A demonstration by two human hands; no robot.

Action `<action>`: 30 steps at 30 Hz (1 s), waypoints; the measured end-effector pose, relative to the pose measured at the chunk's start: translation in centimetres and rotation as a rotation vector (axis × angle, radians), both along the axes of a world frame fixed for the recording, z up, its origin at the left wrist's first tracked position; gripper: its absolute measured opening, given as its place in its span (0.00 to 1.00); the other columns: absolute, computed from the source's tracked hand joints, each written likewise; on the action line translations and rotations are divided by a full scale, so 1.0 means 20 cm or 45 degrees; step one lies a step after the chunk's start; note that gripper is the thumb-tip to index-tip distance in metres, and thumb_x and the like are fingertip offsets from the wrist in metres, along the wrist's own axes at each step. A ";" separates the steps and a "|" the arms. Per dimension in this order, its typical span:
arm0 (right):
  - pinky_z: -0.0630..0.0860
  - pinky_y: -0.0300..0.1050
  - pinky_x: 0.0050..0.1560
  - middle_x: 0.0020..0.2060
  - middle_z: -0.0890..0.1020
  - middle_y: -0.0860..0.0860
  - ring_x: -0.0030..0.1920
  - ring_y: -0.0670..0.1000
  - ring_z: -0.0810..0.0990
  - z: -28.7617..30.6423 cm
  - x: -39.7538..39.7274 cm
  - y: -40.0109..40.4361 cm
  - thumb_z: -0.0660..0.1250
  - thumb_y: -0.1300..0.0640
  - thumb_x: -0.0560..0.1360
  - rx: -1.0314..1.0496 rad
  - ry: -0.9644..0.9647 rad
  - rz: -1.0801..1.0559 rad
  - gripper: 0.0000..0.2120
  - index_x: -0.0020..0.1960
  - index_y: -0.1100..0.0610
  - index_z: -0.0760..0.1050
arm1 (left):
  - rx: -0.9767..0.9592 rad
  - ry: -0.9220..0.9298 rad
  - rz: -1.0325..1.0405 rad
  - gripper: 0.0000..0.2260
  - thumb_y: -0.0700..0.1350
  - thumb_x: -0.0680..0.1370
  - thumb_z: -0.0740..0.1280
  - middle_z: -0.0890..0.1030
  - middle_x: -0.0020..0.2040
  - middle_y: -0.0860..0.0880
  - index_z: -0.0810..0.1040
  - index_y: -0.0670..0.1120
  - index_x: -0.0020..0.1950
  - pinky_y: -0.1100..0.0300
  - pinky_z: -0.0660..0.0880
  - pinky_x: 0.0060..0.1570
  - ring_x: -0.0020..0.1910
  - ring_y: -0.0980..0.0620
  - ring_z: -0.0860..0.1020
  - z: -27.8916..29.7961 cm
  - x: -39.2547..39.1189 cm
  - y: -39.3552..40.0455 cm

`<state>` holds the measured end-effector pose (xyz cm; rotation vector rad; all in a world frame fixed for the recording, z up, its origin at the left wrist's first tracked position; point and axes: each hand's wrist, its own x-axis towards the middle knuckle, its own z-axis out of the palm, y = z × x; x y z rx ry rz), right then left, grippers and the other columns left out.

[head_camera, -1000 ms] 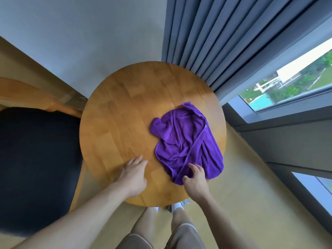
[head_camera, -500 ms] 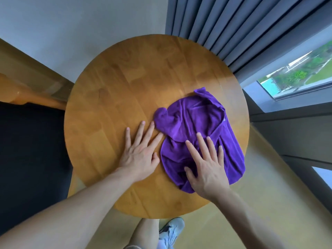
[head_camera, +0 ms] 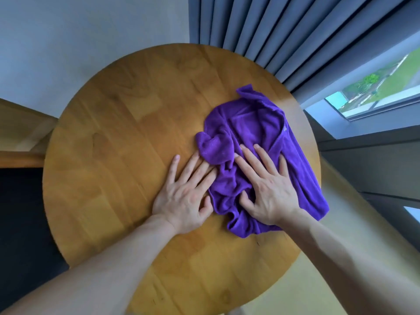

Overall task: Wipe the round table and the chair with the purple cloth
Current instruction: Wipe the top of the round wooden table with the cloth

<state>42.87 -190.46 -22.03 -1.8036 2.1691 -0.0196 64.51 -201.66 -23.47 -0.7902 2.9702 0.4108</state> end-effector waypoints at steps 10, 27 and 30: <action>0.49 0.70 0.76 0.82 0.53 0.45 0.82 0.52 0.49 -0.04 0.15 -0.22 0.57 0.45 0.71 -0.050 0.052 -1.004 0.40 0.82 0.45 0.50 | 0.044 -0.058 0.035 0.36 0.54 0.70 0.63 0.55 0.85 0.50 0.67 0.47 0.79 0.35 0.51 0.79 0.84 0.47 0.53 0.03 -0.01 -0.01; 0.46 0.72 0.76 0.83 0.50 0.58 0.82 0.63 0.49 0.17 -0.19 0.02 0.61 0.26 0.70 0.070 0.293 0.253 0.49 0.83 0.50 0.54 | 0.041 0.026 0.071 0.34 0.50 0.71 0.62 0.66 0.81 0.49 0.68 0.46 0.79 0.37 0.54 0.79 0.83 0.47 0.57 0.01 0.00 -0.01; 0.46 0.75 0.75 0.83 0.48 0.54 0.82 0.63 0.45 0.09 -0.26 -0.11 0.59 0.25 0.72 -0.006 0.220 0.593 0.46 0.83 0.46 0.51 | 0.011 0.036 0.062 0.34 0.50 0.71 0.62 0.67 0.80 0.48 0.68 0.45 0.78 0.37 0.53 0.79 0.83 0.47 0.58 -0.01 0.00 0.00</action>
